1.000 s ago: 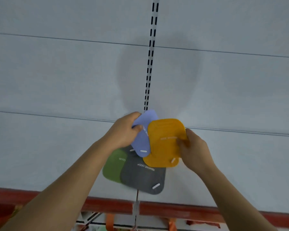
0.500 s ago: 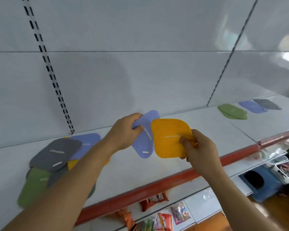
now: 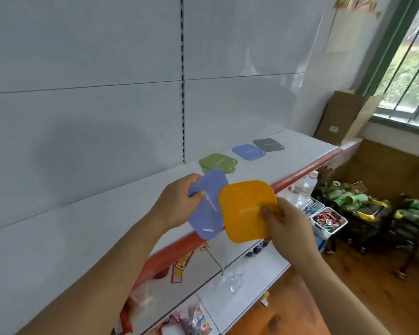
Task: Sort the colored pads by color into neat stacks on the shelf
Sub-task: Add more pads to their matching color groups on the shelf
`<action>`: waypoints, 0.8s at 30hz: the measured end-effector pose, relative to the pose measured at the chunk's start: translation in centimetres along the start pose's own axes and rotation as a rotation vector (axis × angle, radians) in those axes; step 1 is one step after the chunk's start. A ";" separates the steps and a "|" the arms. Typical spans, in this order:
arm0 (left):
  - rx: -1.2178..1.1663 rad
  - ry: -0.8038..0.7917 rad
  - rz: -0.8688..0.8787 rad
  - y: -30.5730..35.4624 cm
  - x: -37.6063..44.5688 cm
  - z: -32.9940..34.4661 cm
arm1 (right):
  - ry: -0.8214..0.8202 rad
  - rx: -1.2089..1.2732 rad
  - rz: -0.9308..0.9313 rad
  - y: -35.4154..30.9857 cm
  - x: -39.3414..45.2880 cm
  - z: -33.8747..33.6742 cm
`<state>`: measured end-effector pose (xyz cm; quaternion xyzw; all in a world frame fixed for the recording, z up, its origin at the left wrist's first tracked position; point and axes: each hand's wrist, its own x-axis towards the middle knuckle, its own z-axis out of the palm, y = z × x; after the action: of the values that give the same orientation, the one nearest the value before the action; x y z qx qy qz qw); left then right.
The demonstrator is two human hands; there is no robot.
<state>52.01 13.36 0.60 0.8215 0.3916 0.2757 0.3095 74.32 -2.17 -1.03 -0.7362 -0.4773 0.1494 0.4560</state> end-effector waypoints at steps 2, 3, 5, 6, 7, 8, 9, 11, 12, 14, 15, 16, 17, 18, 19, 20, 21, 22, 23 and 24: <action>-0.014 -0.023 -0.002 1.6 2.3 2.9 | 0.024 0.005 0.029 2.6 1.6 -2.3; -0.019 -0.035 0.003 2.2 3.6 4.2 | 0.041 0.000 0.047 3.8 2.4 -3.3; -0.048 -0.039 0.001 3.2 6.0 6.4 | 0.064 -0.013 0.064 6.1 4.0 -5.0; -0.065 -0.035 -0.007 3.4 6.9 7.0 | 0.073 -0.002 0.064 6.9 4.7 -5.4; -0.067 -0.034 -0.007 3.8 8.0 7.9 | 0.082 -0.001 0.076 7.9 5.6 -5.9; -0.063 -0.038 0.000 4.1 9.5 9.1 | 0.089 -0.001 0.084 9.2 6.8 -6.4; -0.056 -0.042 0.011 4.3 10.8 10.0 | 0.090 -0.013 0.086 10.0 7.8 -6.8; -0.054 -0.052 0.010 4.3 13.7 11.8 | 0.099 -0.019 0.091 11.5 10.3 -7.4; -0.055 -0.049 0.005 4.1 15.3 12.7 | 0.102 -0.018 0.093 12.2 11.7 -7.7; -0.053 -0.028 -0.007 3.4 18.7 14.6 | 0.095 -0.039 0.094 13.7 14.8 -8.3; -0.060 -0.013 -0.020 3.1 20.4 15.5 | 0.089 -0.047 0.089 14.3 16.6 -8.7; -0.073 0.004 -0.042 2.9 22.0 16.3 | 0.084 -0.062 0.084 14.9 18.4 -9.2; -0.080 0.022 -0.075 2.8 23.5 16.9 | 0.078 -0.085 0.078 15.4 20.3 -9.7; -0.079 0.035 -0.113 2.7 25.0 17.4 | 0.070 -0.102 0.070 15.6 22.1 -10.1; -0.070 0.043 -0.144 2.5 26.5 17.7 | 0.066 -0.111 0.069 15.9 23.9 -10.5; -0.067 0.050 -0.171 2.2 28.1 17.9 | 0.064 -0.112 0.066 16.2 25.6 -10.8; -0.067 0.061 -0.199 1.9 29.5 17.9 | 0.061 -0.108 0.064 16.6 27.2 -11.0; -0.069 0.074 -0.226 1.5 30.8 18.0 | 0.049 -0.106 0.062 17.0 28.6 -11.1; -0.065 0.089 -0.248 1.2 32.0 18.0 | 0.035 -0.108 0.055 17.5 30.0 -11.1; -0.060 0.104 -0.263 0.9 33.1 18.1 | 0.019 -0.116 0.047 18.0 31.4 -11.1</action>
<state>82.94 34.54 -3.72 0.7382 0.5030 0.2865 0.3464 107.45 15.97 -2.93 -0.7739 -0.4633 0.1253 0.4133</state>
